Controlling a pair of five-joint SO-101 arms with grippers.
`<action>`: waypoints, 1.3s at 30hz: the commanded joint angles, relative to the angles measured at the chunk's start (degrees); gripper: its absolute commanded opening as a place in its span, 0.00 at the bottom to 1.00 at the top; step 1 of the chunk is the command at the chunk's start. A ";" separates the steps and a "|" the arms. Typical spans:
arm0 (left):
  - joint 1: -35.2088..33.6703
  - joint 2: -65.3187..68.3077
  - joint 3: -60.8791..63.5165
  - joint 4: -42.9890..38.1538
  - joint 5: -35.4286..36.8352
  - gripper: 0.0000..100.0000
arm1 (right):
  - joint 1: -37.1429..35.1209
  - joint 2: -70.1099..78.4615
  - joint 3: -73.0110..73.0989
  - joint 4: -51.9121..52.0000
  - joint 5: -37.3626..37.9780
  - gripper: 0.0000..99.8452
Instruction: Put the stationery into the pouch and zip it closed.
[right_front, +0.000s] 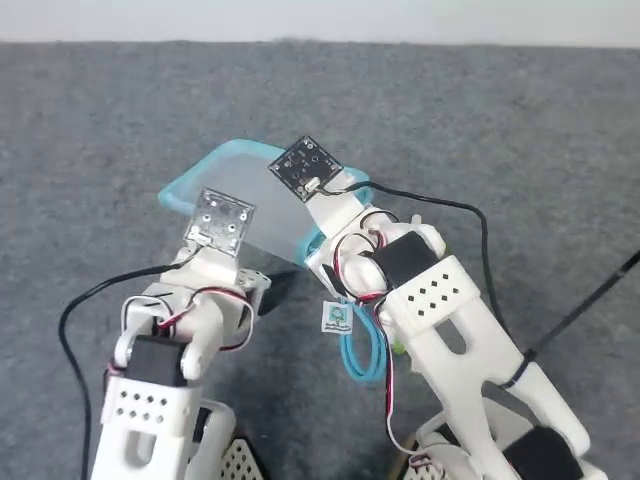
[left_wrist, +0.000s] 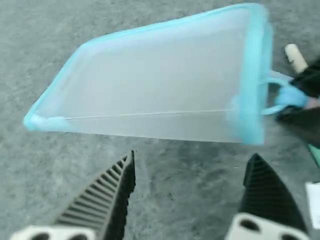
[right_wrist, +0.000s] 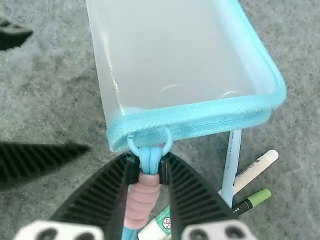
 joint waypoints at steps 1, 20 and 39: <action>3.25 -1.32 -1.80 -0.79 -0.44 0.33 | 0.66 -3.38 -3.25 -0.04 -0.62 0.01; -2.46 -0.79 4.00 -13.89 1.32 0.33 | -2.68 -3.47 -3.08 4.00 1.85 0.01; -7.12 -0.79 8.75 -20.04 -0.44 0.33 | 6.73 -4.09 8.79 1.63 5.98 0.01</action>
